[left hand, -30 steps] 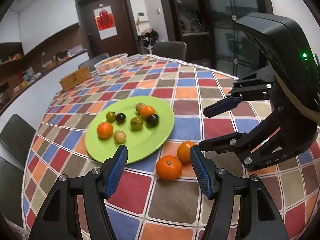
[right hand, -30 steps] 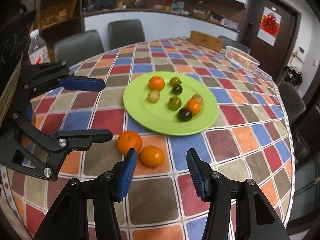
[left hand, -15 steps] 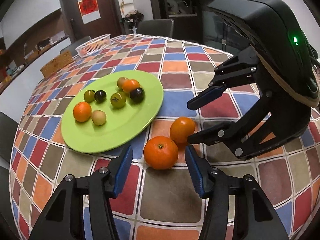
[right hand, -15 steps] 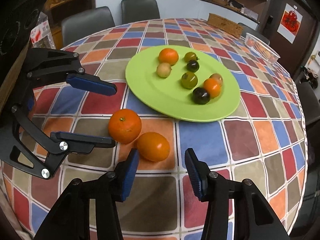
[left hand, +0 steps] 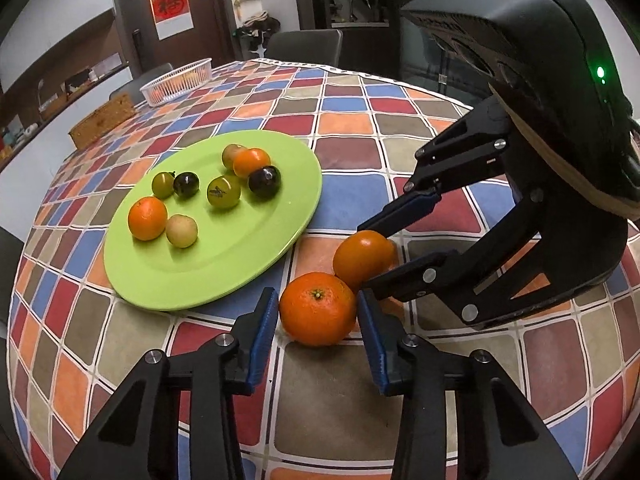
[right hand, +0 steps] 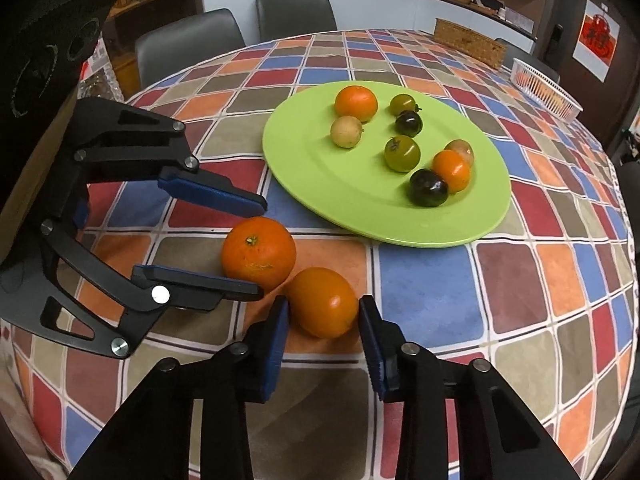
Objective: Organize fruits
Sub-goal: 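Grasp a large orange with the left tool while the right tool grasps a smaller orange, then carry both oranges onto the green plate and open both tools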
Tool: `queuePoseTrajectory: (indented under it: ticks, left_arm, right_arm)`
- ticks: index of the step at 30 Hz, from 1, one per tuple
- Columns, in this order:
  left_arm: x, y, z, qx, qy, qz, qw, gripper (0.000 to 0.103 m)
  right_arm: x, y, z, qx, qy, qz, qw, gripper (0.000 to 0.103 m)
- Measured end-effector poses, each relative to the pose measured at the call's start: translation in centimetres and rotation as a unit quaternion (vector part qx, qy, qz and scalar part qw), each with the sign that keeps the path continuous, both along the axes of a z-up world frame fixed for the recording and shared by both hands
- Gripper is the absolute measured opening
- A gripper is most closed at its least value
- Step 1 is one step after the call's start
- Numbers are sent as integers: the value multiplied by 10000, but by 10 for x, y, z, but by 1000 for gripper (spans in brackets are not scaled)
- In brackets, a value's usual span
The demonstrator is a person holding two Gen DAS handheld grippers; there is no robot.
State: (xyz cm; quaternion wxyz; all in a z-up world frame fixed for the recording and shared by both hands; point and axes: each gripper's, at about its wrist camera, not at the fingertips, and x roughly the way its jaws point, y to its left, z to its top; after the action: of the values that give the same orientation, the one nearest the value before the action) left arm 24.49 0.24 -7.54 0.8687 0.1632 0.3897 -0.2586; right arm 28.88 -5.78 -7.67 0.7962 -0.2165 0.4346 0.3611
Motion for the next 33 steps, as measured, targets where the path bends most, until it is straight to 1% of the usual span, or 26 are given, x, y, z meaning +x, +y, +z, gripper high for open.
queuePoseTrajectory:
  ticks: [3,11,17,23,29,33]
  left_arm:
    - [1,2,0,-69,40,92,9999,39]
    - [-5,11,8,-247,-65,596,9979,38]
    - [-15,15,20,-381,-192,769,9961,38]
    - [-24,20,36,-563,-357,920,9935,38]
    - [-32,26,55,-735,-574,1076,9898,38]
    - [-35,31,64,-743,-729,1175,9876,38]
  right_arm:
    - [1,-1,0,65,38,-64,10000,35]
    - [-1,-10,1,296,90,-474,9984,35]
    - [-7,-14,11,489,34,-720,9962,35]
    - [-17,-18,28,706,-120,-912,9933,35]
    - [-28,-19,47,890,-390,-1040,9898,35]
    - [-33,-17,61,1039,-575,-1134,9864,35]
